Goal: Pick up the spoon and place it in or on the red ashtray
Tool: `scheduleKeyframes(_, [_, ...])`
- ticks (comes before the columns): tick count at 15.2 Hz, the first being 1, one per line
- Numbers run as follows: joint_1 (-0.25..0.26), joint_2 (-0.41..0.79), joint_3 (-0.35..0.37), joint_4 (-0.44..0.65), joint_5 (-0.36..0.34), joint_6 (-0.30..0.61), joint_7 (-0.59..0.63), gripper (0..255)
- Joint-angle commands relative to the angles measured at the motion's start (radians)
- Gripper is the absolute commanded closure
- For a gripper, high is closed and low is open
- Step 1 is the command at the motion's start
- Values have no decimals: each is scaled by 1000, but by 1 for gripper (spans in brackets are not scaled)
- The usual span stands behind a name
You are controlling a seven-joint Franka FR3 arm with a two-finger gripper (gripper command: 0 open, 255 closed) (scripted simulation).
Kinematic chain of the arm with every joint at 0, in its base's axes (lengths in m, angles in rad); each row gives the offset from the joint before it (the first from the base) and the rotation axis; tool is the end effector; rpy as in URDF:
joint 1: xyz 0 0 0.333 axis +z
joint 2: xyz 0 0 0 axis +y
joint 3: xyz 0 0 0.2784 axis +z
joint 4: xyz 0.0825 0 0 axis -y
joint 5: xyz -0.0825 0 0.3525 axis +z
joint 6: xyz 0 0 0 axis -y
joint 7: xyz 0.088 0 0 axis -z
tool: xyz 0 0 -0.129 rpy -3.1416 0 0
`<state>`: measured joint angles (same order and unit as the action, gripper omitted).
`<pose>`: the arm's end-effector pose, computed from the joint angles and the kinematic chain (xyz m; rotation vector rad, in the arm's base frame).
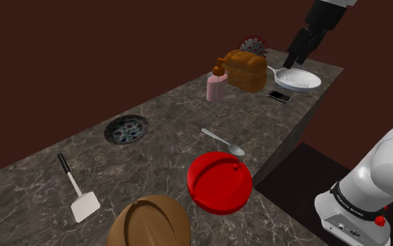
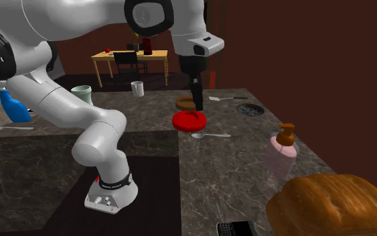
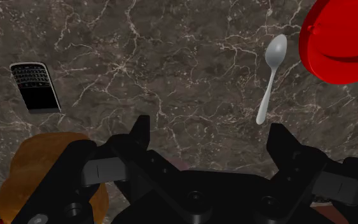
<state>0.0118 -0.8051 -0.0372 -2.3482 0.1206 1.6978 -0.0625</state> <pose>0.3135 0.0035 0.5648 -2.9902 -0.0604 -0.2396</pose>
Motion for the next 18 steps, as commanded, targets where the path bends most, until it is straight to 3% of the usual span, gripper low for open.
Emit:
scheduleKeyframes(1, [0,0,0,0,0,0,0,0])
scheduleKeyframes(10, [36,42,169,-206,87,298,163,0])
scheduleKeyframes(18, [59,218,340,-282,145,594,319,0])
